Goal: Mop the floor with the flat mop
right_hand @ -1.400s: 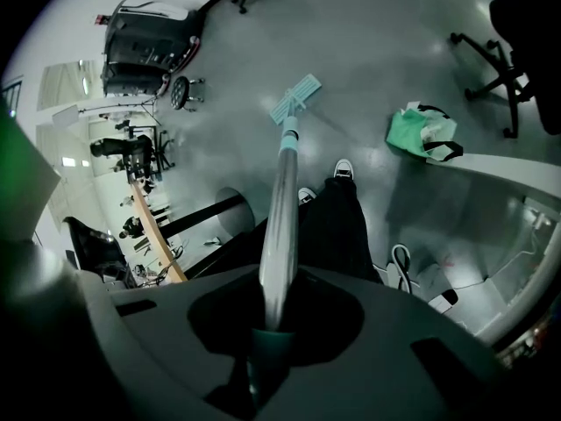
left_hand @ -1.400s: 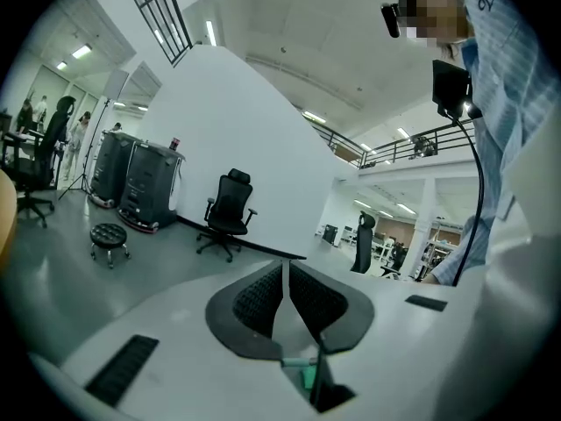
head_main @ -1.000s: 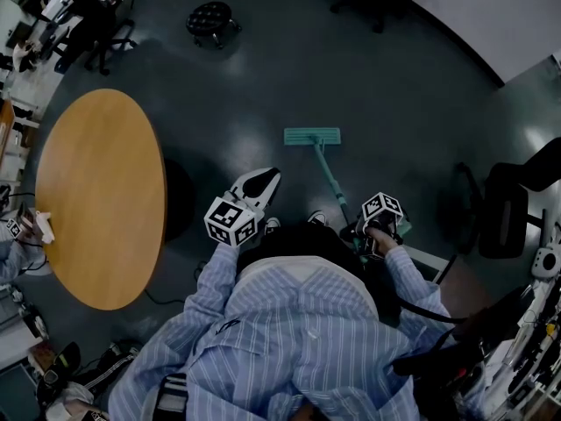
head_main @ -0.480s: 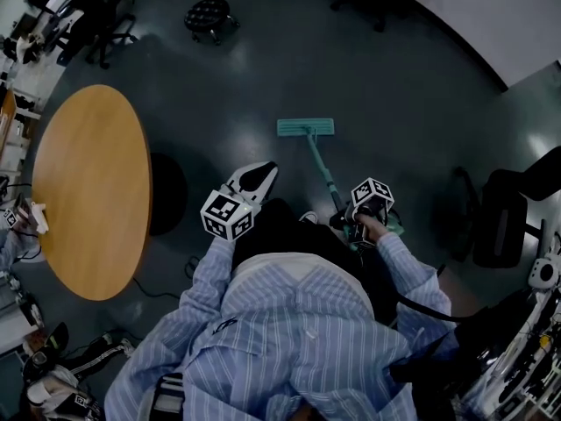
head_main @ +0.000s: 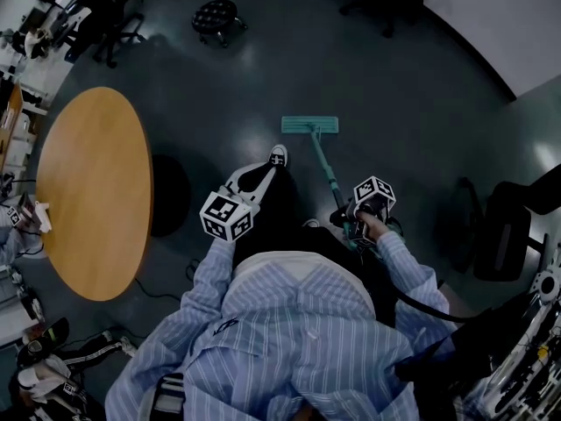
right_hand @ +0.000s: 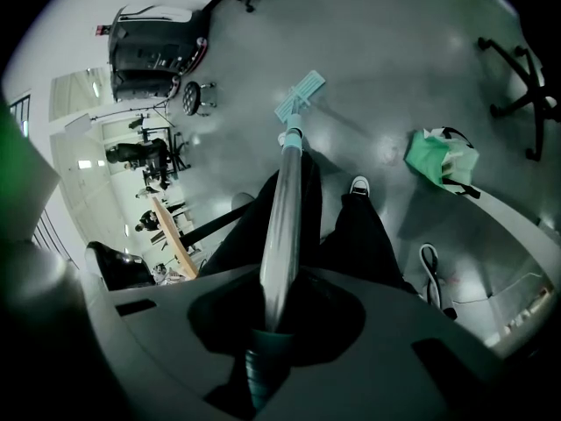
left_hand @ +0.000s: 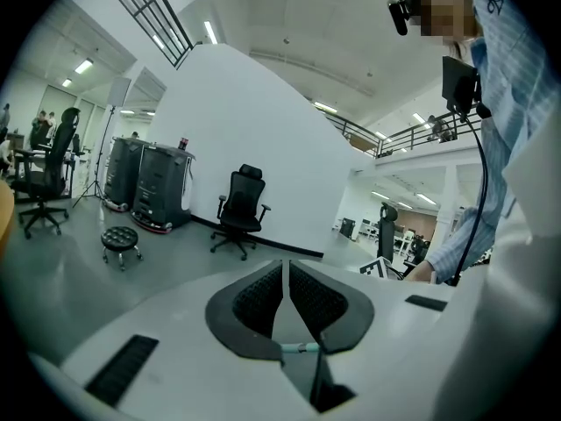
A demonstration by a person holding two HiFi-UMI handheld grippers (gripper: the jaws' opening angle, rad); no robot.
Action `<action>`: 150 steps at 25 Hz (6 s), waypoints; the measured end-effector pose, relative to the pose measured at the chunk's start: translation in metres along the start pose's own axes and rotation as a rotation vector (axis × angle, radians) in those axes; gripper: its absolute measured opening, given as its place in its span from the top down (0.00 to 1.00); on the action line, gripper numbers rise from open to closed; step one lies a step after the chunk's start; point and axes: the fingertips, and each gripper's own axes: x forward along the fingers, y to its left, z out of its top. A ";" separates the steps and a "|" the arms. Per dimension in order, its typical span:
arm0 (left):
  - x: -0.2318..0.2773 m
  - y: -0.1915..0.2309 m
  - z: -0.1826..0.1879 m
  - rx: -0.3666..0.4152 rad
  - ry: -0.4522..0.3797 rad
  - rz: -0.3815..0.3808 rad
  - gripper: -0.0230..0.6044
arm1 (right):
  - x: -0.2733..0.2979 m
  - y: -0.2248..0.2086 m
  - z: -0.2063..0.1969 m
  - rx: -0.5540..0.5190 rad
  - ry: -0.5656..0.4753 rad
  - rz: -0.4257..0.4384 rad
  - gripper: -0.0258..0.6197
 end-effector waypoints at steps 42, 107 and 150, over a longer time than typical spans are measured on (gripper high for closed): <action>0.233 0.337 0.091 -0.093 0.184 -0.155 0.92 | -0.065 0.335 0.453 0.038 -0.067 -0.006 0.87; 0.155 0.281 0.059 -0.124 0.135 -0.065 0.92 | -0.032 0.287 0.396 0.051 -0.144 -0.004 0.87; 0.005 0.021 -0.031 -0.015 0.077 -0.107 0.92 | -0.003 -0.048 -0.069 0.012 -0.007 -0.054 0.87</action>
